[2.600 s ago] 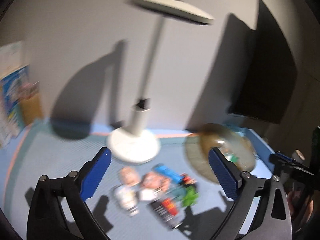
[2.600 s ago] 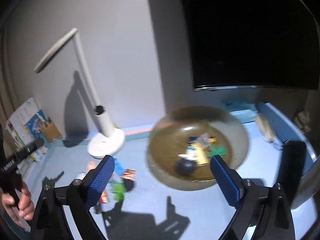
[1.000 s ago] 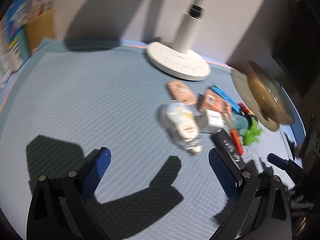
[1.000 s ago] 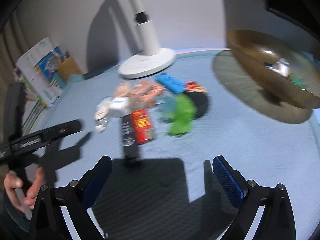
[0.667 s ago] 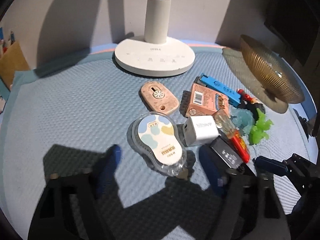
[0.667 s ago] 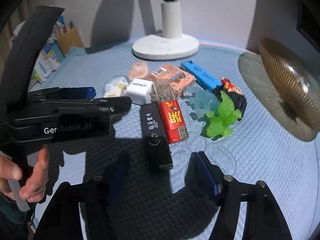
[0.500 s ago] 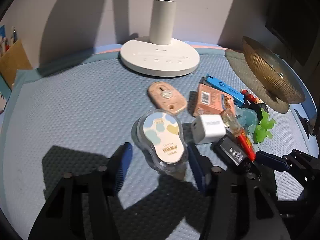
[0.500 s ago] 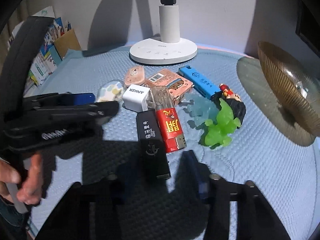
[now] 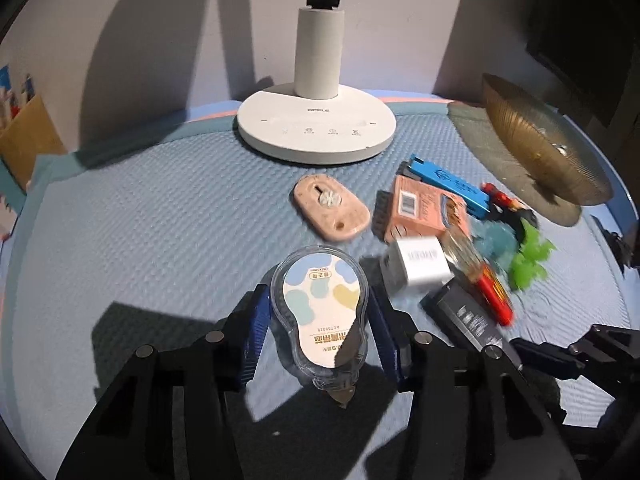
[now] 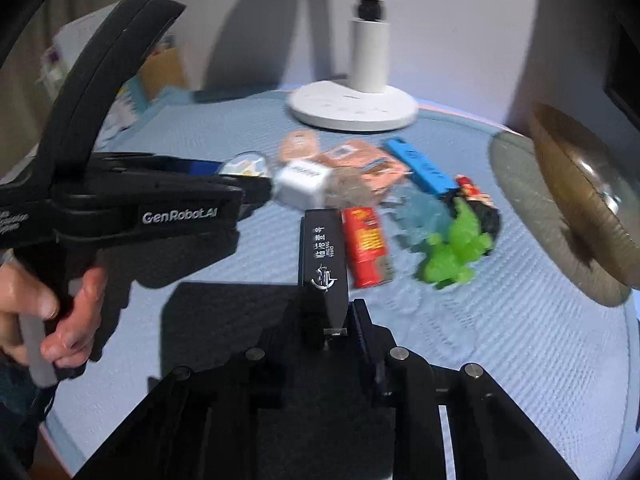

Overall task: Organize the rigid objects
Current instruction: 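Grasp the tape dispenser with left tool while right tool grasps black USB stick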

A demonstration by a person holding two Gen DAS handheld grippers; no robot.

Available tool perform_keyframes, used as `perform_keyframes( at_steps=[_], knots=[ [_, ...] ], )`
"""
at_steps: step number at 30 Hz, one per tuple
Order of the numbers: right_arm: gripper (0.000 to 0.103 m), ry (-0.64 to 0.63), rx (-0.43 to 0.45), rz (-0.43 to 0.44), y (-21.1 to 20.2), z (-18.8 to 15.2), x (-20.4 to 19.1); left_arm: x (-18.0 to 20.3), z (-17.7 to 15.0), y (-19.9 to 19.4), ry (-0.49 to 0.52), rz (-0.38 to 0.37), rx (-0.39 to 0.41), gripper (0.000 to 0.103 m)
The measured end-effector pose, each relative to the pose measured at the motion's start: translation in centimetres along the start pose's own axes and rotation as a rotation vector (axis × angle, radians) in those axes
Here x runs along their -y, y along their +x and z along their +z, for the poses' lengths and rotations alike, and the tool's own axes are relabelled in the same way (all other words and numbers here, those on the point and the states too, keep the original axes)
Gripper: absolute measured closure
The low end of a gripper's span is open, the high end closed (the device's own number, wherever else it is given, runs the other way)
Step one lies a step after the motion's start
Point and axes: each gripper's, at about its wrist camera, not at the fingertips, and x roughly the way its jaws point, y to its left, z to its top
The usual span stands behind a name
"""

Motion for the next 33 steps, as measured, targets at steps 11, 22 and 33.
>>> perform_keyframes(
  at_steps=[11, 22, 33],
  knots=[
    [0.07, -0.02, -0.053, 0.134, -4.1, -5.7, -0.9, -2.3, -4.6, -2.8, -0.082, -0.058, 0.024, 0.057],
    [0.078, -0.15, -0.022, -0.049, -2.5, -4.0, -5.8, -1.7, -5.0, -3.1, -0.06, -0.036, 0.046, 0.057],
    [0.079, 0.013, 0.126, -0.036, -9.0, -3.4, 0.9, 2.0, -2.1, -6.0, 0.01, -0.058, 0.119, 0.057]
  ],
)
